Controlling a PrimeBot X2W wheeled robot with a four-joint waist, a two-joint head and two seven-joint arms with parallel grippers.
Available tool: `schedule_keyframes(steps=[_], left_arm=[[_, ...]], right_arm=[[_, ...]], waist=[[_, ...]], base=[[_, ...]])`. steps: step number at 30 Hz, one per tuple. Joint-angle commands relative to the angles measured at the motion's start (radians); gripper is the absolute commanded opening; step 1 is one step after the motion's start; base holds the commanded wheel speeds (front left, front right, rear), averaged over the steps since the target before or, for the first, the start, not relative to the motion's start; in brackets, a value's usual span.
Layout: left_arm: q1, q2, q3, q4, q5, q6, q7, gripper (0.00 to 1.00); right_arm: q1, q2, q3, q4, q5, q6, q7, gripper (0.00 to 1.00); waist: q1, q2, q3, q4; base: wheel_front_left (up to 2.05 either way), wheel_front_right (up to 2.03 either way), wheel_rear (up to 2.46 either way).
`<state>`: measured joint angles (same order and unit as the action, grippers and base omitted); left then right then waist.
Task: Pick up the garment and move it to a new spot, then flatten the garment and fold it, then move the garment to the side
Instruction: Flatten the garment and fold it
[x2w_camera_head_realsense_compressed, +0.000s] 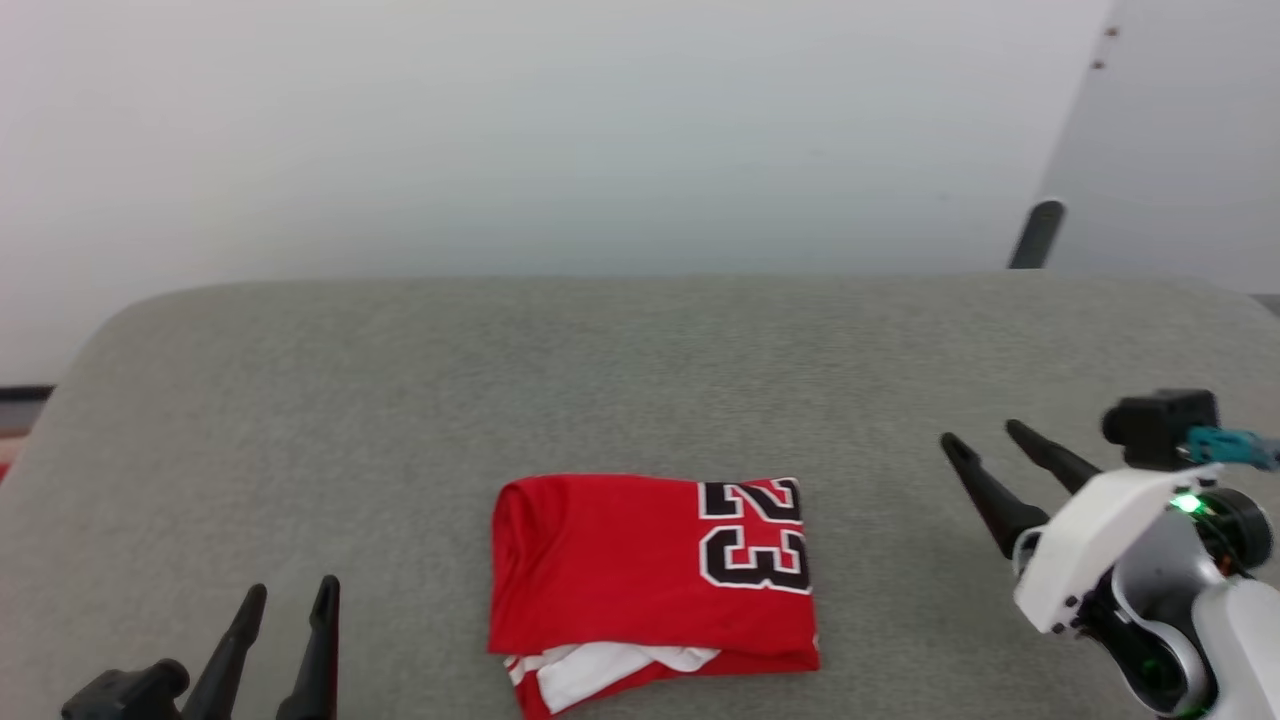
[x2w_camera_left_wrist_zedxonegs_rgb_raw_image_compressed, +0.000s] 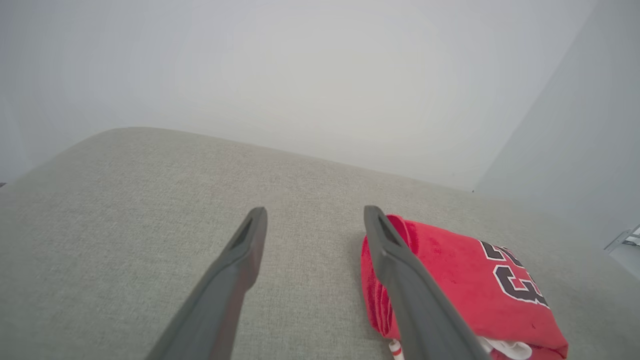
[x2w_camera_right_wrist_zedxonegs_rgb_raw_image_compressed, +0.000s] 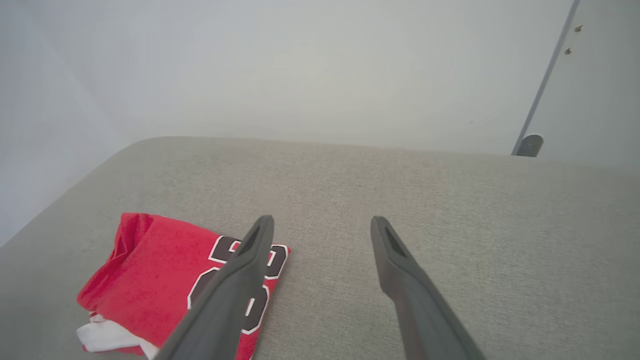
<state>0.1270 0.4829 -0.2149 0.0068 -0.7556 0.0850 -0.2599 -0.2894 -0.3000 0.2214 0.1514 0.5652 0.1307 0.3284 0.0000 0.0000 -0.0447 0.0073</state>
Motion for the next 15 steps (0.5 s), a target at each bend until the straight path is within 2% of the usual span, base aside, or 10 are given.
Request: schedule_keyframes(steps=[1,5,15], left_arm=[[0.012,-0.001,0.005,-0.003,0.010,-0.001,-0.004,1.00],[0.021,-0.004,0.021,-0.003,0.034,-0.008,-0.005,1.00],[0.050,-0.016,0.095,-0.002,0.094,-0.033,-0.005,1.00]], right_arm=[[0.019,-0.002,-0.009,-0.010,-0.009,0.000,-0.013,1.00],[0.065,-0.008,-0.052,-0.034,-0.030,0.000,-0.050,1.00],[0.182,0.022,-0.146,-0.083,-0.065,0.000,-0.092,1.00]], waist=[[0.0000,0.0000,-0.019,-0.059],[0.0000,0.0000,-0.027,-0.085],[0.0000,0.0000,-0.042,-0.113]], base=[[0.00,0.00,0.00],[0.00,0.00,0.00],[0.00,0.00,0.00]])
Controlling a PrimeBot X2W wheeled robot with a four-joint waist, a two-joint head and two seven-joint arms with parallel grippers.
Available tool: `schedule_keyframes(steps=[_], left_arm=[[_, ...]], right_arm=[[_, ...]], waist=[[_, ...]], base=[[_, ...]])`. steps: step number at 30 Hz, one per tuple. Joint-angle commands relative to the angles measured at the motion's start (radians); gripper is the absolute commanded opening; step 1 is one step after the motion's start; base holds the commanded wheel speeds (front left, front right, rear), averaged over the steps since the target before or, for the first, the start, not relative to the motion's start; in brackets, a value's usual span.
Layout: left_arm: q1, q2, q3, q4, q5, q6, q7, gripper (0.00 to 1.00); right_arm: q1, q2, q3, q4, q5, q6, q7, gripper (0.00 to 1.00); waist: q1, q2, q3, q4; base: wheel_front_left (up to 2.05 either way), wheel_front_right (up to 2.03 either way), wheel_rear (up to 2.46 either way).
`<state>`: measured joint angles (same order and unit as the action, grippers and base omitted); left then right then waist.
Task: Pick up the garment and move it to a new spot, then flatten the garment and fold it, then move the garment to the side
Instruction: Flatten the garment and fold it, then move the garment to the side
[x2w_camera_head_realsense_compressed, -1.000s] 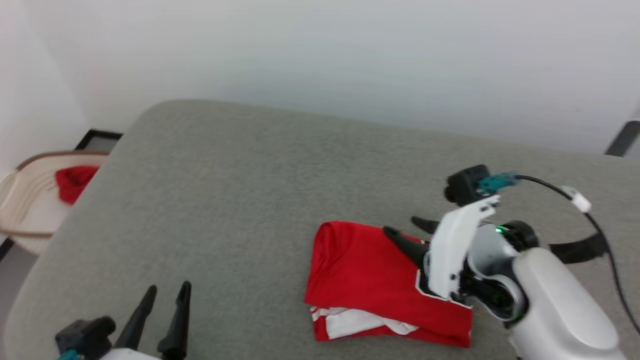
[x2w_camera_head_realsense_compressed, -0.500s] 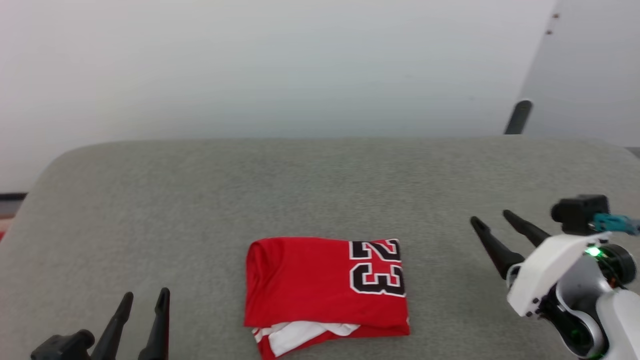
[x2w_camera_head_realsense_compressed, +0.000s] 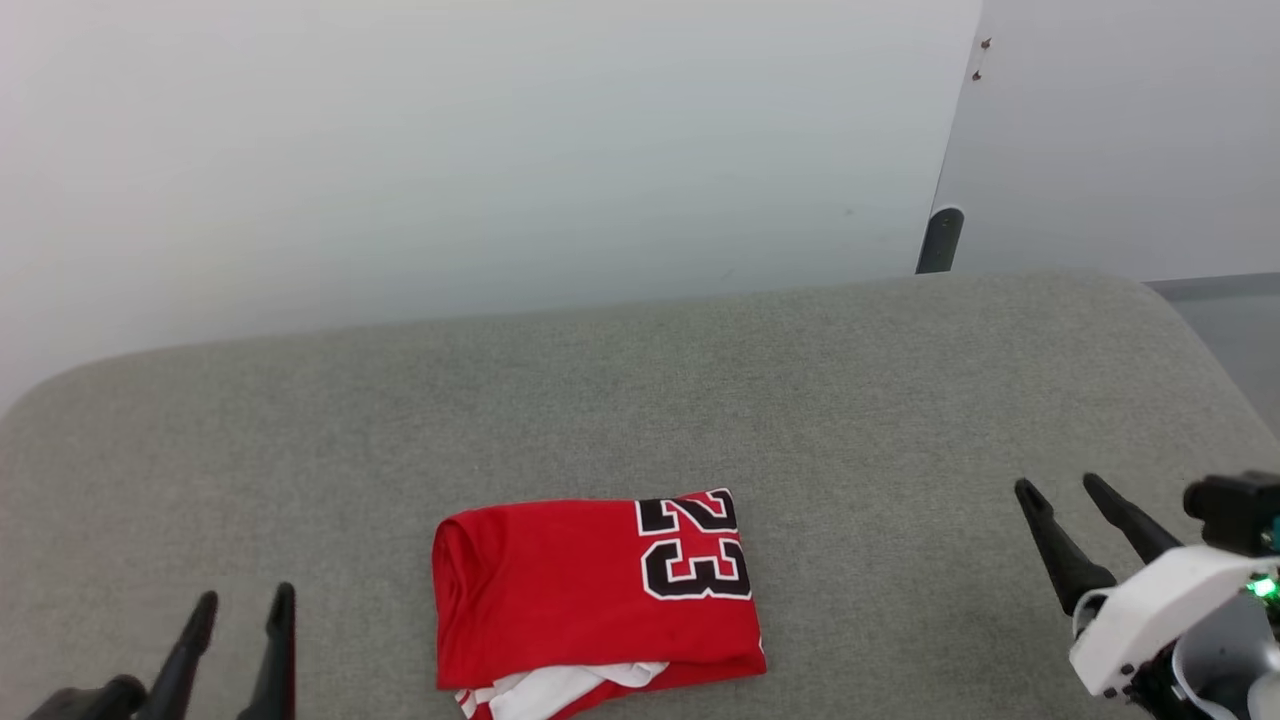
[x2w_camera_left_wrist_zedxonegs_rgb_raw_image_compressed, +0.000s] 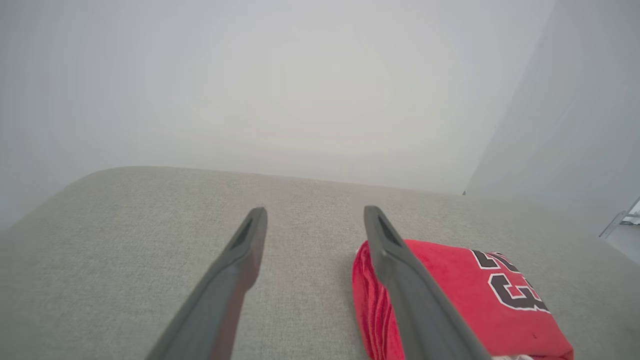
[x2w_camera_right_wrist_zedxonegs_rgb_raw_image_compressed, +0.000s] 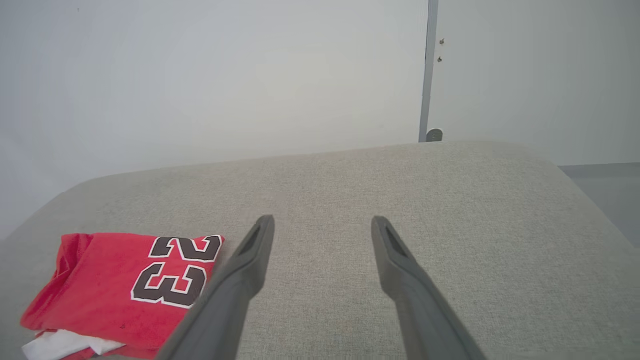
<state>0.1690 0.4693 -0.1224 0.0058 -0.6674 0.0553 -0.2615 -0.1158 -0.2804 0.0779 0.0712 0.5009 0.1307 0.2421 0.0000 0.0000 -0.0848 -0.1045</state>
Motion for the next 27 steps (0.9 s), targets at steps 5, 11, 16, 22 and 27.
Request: schedule_keyframes(steps=[5,11,16,22,27], left_arm=[[0.024,-0.016,0.044,0.000,0.032,-0.020,-0.004,1.00],[0.033,-0.034,0.068,0.008,0.053,-0.040,-0.004,1.00],[0.030,-0.043,0.074,0.017,0.066,-0.049,-0.004,1.00],[0.022,-0.045,0.083,0.027,0.070,-0.052,-0.004,1.00],[0.020,-0.033,0.100,0.030,0.062,-0.047,0.001,1.00]], right_arm=[[0.049,0.022,-0.030,-0.013,-0.008,0.000,-0.010,1.00],[0.068,0.037,-0.041,-0.025,-0.026,0.000,0.000,1.00],[0.070,0.039,-0.045,-0.022,-0.032,0.000,0.002,1.00],[0.075,0.043,-0.041,-0.024,-0.022,0.000,0.015,1.00],[0.077,0.048,-0.023,-0.025,-0.021,0.000,0.035,1.00]], waist=[[0.0000,0.0000,-0.008,0.001],[0.0000,0.0000,-0.009,0.009],[0.0000,0.0000,-0.009,0.017],[0.0000,0.0000,-0.012,0.053],[0.0000,0.0000,-0.009,0.123]], base=[[0.00,0.00,0.00],[0.00,0.00,0.00],[0.00,0.00,0.00],[0.00,0.00,0.00],[0.00,0.00,0.00]])
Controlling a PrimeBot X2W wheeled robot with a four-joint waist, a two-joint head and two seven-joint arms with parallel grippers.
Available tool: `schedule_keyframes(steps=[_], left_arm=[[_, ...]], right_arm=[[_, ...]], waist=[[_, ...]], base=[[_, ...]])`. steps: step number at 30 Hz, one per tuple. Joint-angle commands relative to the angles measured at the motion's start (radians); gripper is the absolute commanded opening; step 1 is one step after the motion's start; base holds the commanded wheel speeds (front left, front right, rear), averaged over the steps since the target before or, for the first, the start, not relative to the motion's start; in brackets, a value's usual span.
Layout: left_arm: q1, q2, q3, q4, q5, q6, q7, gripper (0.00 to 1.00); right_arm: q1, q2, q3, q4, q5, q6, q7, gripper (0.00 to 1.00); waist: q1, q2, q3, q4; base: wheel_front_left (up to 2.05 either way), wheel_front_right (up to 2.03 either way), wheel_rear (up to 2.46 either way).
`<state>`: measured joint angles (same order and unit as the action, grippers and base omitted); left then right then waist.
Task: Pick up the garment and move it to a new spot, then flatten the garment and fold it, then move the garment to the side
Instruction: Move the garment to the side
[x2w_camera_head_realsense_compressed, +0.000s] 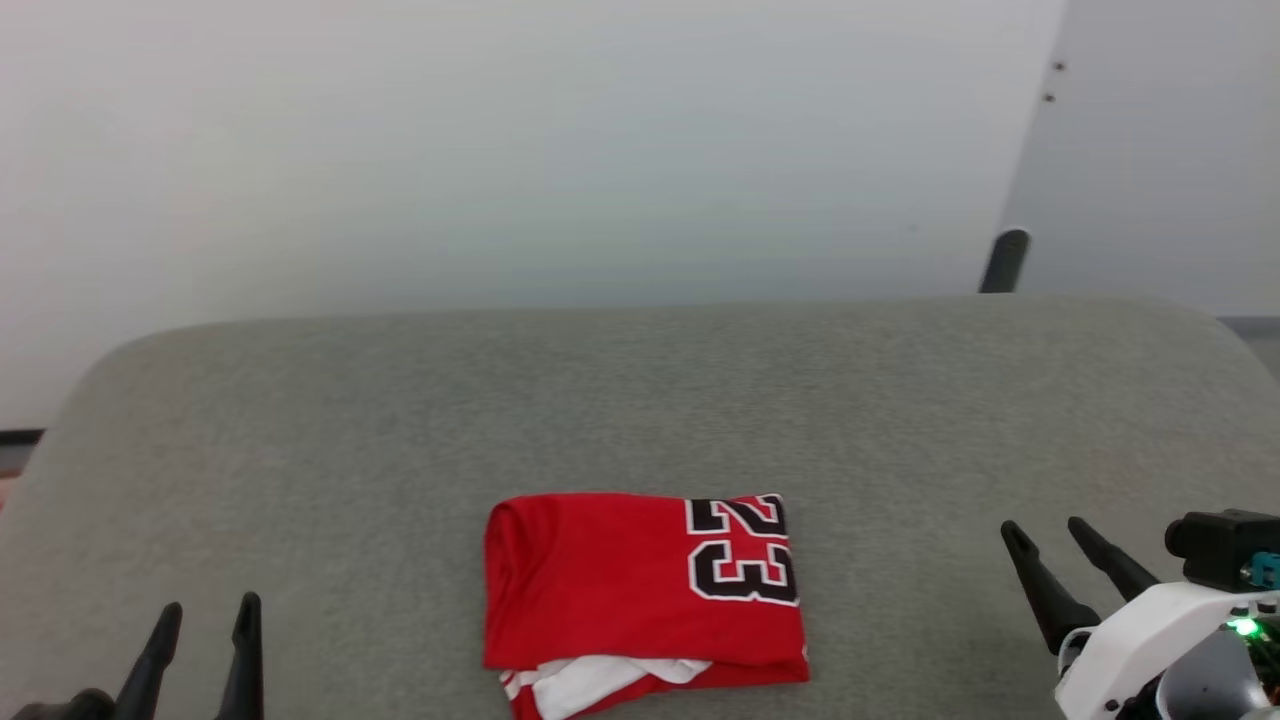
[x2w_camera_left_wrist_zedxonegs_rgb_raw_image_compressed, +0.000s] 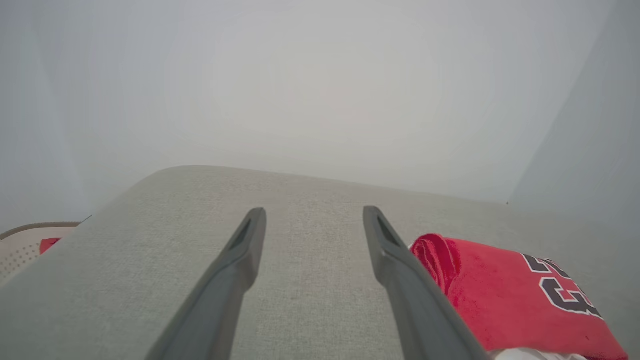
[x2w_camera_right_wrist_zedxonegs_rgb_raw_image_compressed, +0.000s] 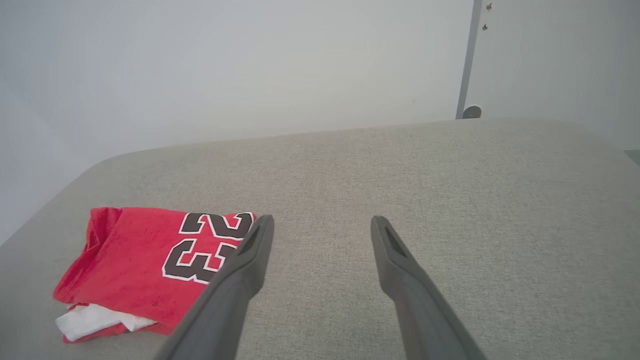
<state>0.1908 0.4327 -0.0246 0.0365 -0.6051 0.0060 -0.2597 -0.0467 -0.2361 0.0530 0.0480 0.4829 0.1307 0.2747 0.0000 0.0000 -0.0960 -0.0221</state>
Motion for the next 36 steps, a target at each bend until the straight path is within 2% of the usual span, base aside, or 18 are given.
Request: schedule_keyframes(steps=[1,4,13,19,28,36], left_arm=[[-0.002,0.006,0.003,-0.002,0.000,0.004,0.002,1.00],[-0.003,0.011,0.007,-0.008,0.000,0.013,0.010,1.00],[-0.041,0.013,-0.024,-0.018,-0.003,0.001,0.036,1.00],[-0.064,0.000,-0.053,-0.013,0.004,-0.006,0.046,1.00],[-0.106,-0.046,-0.084,0.012,0.001,-0.014,0.027,1.00],[-0.130,-0.072,-0.093,0.036,-0.001,-0.023,0.013,1.00]], right_arm=[[0.007,0.008,0.005,0.000,0.002,0.000,0.006,1.00],[-0.004,0.018,0.025,0.008,0.002,0.000,0.020,1.00],[-0.035,0.037,0.049,0.072,-0.007,0.000,0.082,1.00],[-0.054,0.041,0.034,0.114,-0.024,0.000,0.156,1.00],[-0.104,0.074,-0.042,0.164,-0.130,0.000,0.346,1.00],[-0.128,0.124,-0.089,0.192,-0.157,0.000,0.471,1.00]], waist=[[0.0000,0.0000,0.004,0.059],[0.0000,0.0000,0.010,0.112],[0.0000,0.0000,0.045,0.265],[0.0000,0.0000,0.075,0.325],[0.0000,0.0000,0.162,0.377],[0.0000,0.0000,0.199,0.396]], base=[[0.00,0.00,0.00],[0.00,0.00,0.00],[0.00,0.00,0.00],[0.00,0.00,0.00],[0.00,0.00,0.00],[0.00,0.00,0.00]])
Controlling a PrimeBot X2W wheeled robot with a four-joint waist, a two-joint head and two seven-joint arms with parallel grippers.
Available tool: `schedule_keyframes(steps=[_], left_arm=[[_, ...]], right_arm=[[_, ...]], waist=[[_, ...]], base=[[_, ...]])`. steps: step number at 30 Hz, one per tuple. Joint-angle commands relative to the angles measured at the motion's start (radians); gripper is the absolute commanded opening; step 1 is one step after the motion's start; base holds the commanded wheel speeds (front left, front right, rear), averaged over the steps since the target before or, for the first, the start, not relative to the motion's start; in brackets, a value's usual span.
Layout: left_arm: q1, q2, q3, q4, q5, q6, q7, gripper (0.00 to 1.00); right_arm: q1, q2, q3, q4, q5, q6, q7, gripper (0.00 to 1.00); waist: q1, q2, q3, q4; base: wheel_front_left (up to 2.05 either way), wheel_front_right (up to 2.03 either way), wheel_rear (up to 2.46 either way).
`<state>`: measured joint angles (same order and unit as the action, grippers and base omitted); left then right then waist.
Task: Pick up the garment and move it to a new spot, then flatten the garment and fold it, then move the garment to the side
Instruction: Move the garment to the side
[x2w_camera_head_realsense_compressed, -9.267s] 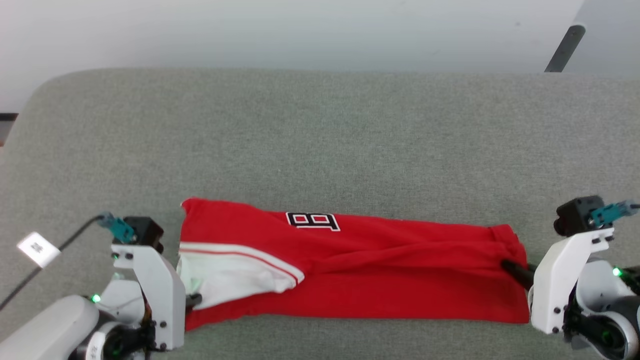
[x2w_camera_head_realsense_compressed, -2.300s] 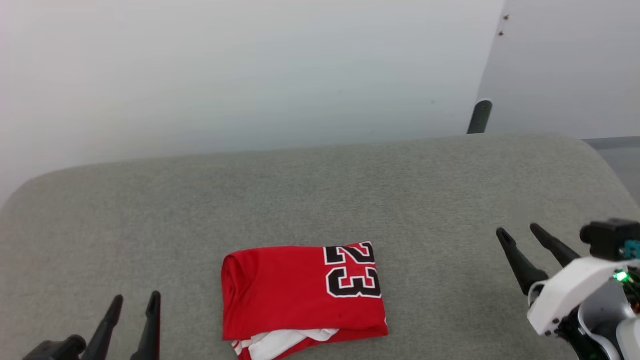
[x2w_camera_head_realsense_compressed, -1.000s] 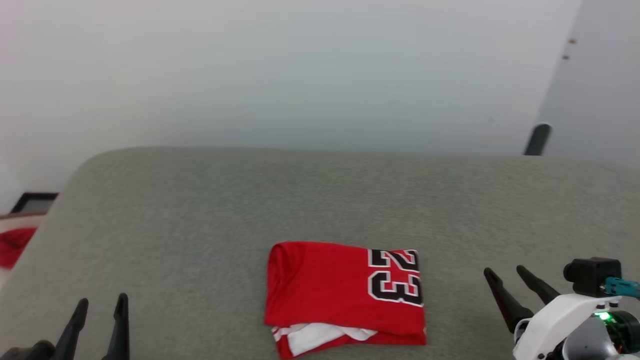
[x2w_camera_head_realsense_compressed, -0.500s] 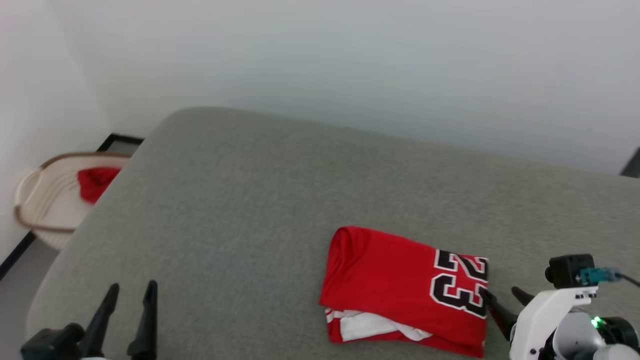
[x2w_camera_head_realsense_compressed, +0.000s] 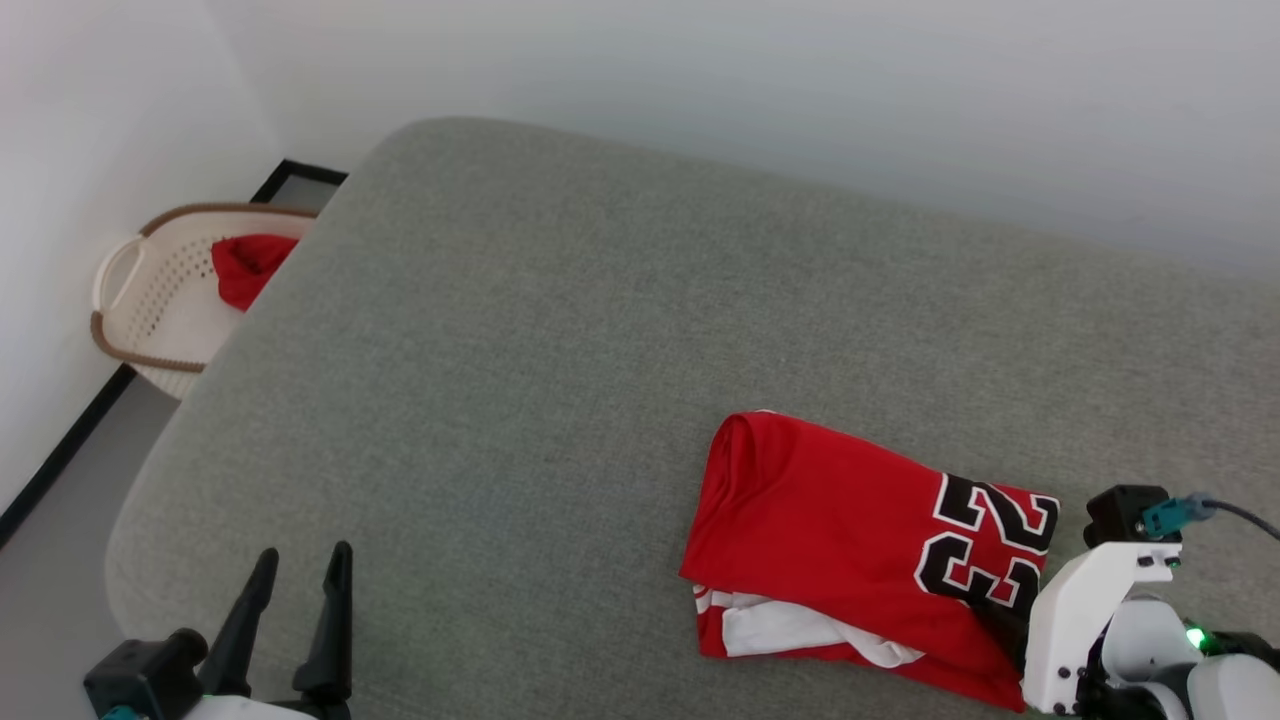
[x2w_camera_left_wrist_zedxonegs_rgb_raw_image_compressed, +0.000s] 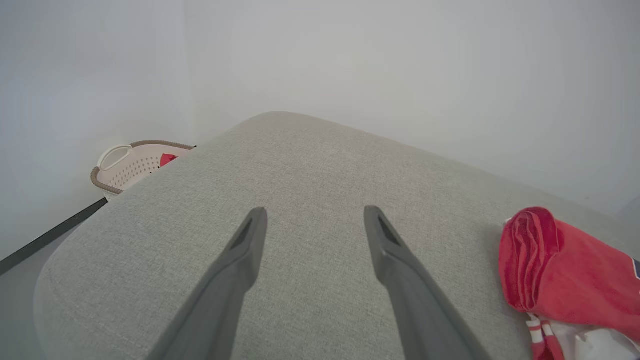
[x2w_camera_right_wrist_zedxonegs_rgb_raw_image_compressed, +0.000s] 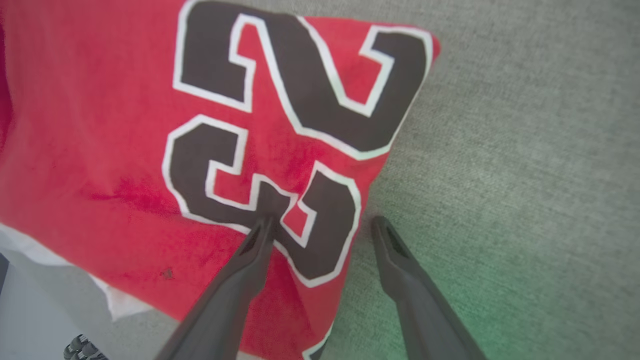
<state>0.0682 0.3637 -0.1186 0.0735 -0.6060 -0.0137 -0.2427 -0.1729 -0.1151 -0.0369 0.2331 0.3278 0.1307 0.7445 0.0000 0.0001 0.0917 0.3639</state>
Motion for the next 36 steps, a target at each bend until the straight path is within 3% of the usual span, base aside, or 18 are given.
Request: schedule_keyframes(steps=[1,4,6,18,28,36], left_arm=[[-0.009,-0.004,0.001,0.001,-0.001,-0.004,-0.005,1.00],[-0.013,-0.007,0.001,0.008,-0.003,-0.005,-0.006,1.00],[-0.015,-0.008,0.002,0.011,-0.004,-0.006,-0.008,1.00],[-0.014,-0.009,0.009,0.005,0.001,0.001,-0.014,1.00],[-0.029,-0.015,0.016,-0.008,0.023,-0.005,-0.019,1.00],[-0.058,-0.023,0.018,-0.014,0.036,-0.011,-0.021,1.00]], right_arm=[[-0.004,0.008,-0.007,0.015,-0.011,0.000,0.009,1.00],[-0.013,0.022,-0.019,0.045,-0.025,0.000,0.037,1.00],[-0.022,0.031,-0.022,0.064,-0.013,0.000,0.054,0.00],[-0.108,-0.052,0.015,-0.008,0.028,0.000,0.063,0.00],[-0.154,-0.182,0.019,-0.103,0.064,0.000,0.098,0.00],[-0.196,-0.330,0.026,-0.132,0.090,0.000,0.063,0.00]], waist=[[0.0000,-0.0001,0.013,0.011],[0.0000,-0.0001,0.017,0.013],[0.0000,-0.0001,0.019,0.011],[0.0000,-0.0001,0.013,-0.046],[0.0000,-0.0001,0.025,-0.157],[0.0000,-0.0001,0.063,-0.246]], base=[[0.00,0.00,0.00],[0.00,0.00,0.00],[0.00,0.00,0.00],[0.00,0.00,0.00],[0.00,0.00,0.00],[0.00,0.00,0.00]])
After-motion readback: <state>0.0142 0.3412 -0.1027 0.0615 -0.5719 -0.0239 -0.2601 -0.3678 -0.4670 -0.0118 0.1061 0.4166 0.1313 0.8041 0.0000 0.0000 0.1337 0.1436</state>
